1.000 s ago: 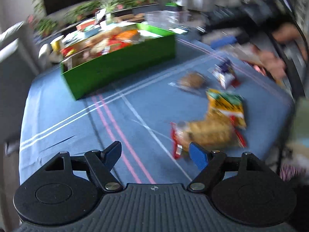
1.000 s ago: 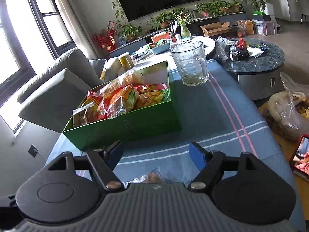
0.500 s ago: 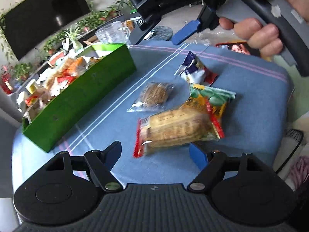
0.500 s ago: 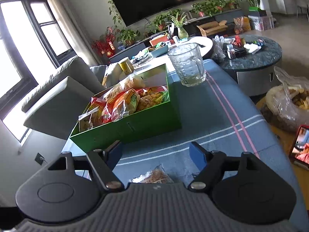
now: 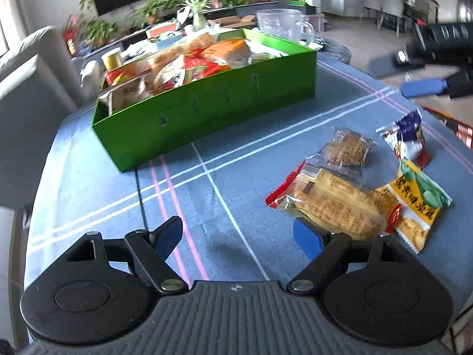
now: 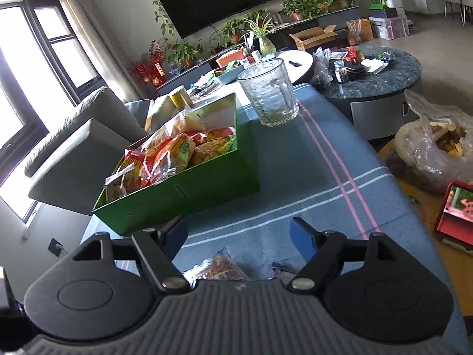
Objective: Organize snacks
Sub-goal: 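Move the left tool to the wrapped pastry with red top and grasp it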
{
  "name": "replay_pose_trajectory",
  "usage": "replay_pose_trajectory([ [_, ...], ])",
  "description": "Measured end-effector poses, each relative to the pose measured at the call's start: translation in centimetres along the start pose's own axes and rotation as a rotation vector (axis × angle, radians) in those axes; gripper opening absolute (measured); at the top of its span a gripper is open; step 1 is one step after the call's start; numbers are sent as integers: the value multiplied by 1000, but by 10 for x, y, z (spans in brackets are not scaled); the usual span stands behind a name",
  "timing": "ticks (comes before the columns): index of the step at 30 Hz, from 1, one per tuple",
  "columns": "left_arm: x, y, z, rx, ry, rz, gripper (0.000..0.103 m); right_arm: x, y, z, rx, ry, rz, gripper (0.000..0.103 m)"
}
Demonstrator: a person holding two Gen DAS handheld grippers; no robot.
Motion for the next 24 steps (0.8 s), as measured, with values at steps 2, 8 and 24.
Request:
replay_pose_trajectory([
  [2, -7, 1, 0, -28, -33, -11, 80, -1, -1, 1, -9, -20, 1, 72],
  [8, -17, 7, 13, -142, -153, -64, 80, -4, -13, 12, -29, -83, -46, 72],
  [24, 20, 21, 54, -178, -84, -137, 74, -2, -42, 30, 3, -93, -88, 73],
])
Point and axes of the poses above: each gripper's, at about its wrist camera, not at the fingertips, and x roughly the way its jaws point, z to its right, y to its top, the point moved 1 cm from there along x, roughly the way its jaws point, and after that the axes turned 6 degrees about -x, right-handed, at the moved point
